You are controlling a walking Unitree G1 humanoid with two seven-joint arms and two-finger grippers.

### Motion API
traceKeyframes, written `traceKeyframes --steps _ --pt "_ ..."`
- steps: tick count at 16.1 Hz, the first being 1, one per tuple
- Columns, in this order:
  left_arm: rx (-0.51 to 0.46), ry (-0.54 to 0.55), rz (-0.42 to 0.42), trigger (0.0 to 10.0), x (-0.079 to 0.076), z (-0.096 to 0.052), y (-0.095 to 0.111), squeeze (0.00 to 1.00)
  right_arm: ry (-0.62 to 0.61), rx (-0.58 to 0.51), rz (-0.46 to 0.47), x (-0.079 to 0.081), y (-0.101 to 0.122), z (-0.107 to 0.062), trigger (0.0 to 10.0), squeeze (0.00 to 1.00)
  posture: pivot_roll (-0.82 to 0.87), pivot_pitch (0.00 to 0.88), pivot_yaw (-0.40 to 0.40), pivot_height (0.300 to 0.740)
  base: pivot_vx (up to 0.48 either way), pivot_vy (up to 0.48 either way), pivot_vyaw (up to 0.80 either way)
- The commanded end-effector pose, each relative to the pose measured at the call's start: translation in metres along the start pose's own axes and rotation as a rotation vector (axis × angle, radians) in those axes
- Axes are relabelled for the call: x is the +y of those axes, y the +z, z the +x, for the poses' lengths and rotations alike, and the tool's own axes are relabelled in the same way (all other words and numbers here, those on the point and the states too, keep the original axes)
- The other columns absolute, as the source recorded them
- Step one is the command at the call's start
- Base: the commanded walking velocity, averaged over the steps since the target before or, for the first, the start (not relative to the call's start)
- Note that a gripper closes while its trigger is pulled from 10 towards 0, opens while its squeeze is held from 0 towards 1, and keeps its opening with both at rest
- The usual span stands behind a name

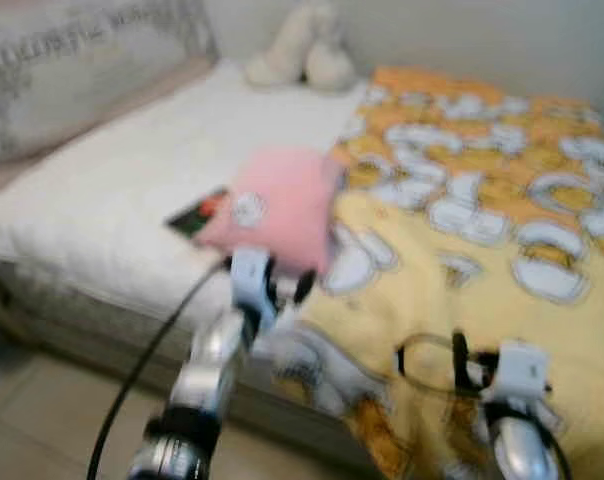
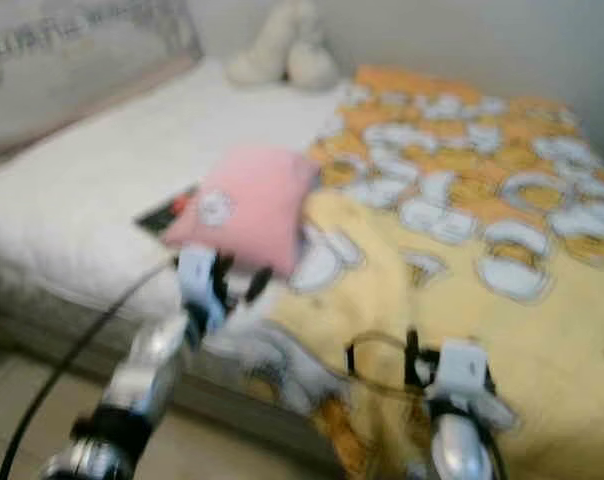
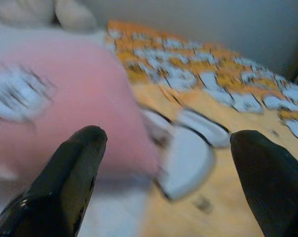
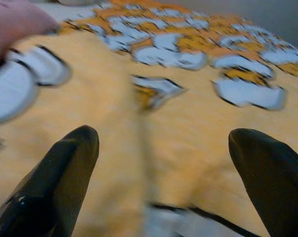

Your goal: Clean up the room

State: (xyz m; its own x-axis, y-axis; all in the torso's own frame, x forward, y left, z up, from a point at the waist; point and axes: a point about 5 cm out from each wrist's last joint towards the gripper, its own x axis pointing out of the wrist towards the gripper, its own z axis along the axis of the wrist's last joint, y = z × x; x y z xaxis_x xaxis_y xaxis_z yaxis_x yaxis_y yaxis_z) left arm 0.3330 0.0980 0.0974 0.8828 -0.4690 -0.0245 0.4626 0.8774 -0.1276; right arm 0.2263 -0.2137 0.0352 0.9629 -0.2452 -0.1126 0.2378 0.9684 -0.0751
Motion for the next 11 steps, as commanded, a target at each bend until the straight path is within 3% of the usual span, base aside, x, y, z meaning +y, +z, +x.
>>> traceKeyframes --steps 1,3,5,7,11 --pt "0.034 -0.013 0.005 10.0 0.002 -0.004 -0.007 0.00 0.021 -0.005 0.009 0.010 0.004 0.005 10.0 0.00 0.08 0.000 0.034 0.740 0.292 0.382 0.00" --pt "0.025 -0.016 0.068 10.0 0.000 -0.005 -0.006 0.00 0.026 -0.030 0.023 0.017 0.012 0.013 10.0 0.00 0.08 0.000 0.040 0.740 0.000 0.219 0.00" --pt "0.009 -0.010 0.058 10.0 -0.001 -0.004 -0.005 0.00 0.027 -0.033 0.033 0.021 0.015 0.017 10.0 0.00 0.08 0.000 0.040 0.740 0.000 0.000 0.00" --pt "-0.023 0.034 0.024 10.0 -0.001 -0.001 -0.001 0.00 0.057 -0.041 0.035 0.030 0.018 0.020 10.0 0.00 0.08 0.000 0.043 0.740 0.472 0.000 0.00" --pt "-0.026 0.043 0.035 10.0 0.000 0.005 0.004 0.00 0.042 -0.067 0.039 0.028 0.028 0.033 10.0 0.00 0.07 0.000 0.050 0.740 0.465 0.000 0.00"
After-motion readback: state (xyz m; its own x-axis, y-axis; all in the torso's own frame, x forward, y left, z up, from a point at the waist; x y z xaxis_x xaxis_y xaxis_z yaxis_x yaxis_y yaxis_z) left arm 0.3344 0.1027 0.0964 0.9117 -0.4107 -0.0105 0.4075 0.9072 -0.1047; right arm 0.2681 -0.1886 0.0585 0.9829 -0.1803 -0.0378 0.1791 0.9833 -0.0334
